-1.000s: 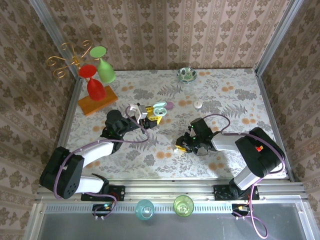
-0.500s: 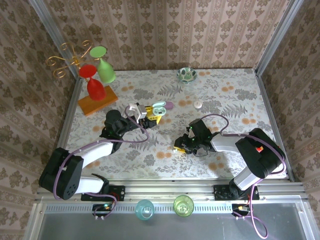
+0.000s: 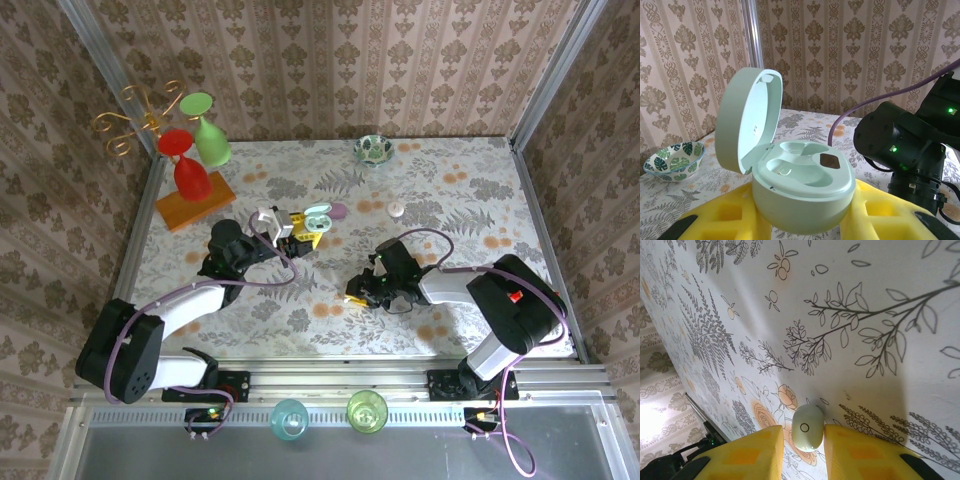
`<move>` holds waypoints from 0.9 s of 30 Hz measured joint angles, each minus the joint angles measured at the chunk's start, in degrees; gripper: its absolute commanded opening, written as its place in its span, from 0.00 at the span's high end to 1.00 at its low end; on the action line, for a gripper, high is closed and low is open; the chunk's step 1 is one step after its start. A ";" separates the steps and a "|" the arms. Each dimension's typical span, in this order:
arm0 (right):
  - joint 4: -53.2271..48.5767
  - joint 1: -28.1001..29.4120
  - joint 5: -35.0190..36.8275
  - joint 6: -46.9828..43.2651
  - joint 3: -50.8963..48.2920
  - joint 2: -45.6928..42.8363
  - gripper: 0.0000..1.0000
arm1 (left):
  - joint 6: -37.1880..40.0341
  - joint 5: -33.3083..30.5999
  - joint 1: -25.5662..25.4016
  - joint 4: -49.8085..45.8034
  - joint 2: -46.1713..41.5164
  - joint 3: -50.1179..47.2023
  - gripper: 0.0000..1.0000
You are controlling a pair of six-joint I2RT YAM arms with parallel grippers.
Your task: Insert the wireless bluetooth earbuds into the charging case
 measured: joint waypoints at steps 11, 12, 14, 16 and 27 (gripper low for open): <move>0.33 -0.28 -1.22 -0.02 0.13 1.09 0.75 | 0.22 -0.04 0.00 -0.39 -0.17 -0.72 0.74; 0.31 -0.33 -1.25 -0.04 0.15 1.25 0.77 | 0.24 -0.07 0.00 -0.48 -0.28 -0.81 0.74; 0.37 -0.37 -1.42 -0.22 0.48 1.70 0.80 | 0.39 -0.20 0.00 -0.46 -0.50 -0.90 0.74; 0.85 -0.31 -1.77 -0.24 1.05 2.49 0.80 | 0.42 -0.22 0.02 -0.55 -0.66 -0.94 0.74; -14.23 0.26 5.84 -5.70 5.31 -4.07 0.82 | 1.03 -0.72 0.00 -0.68 -0.76 -0.98 0.74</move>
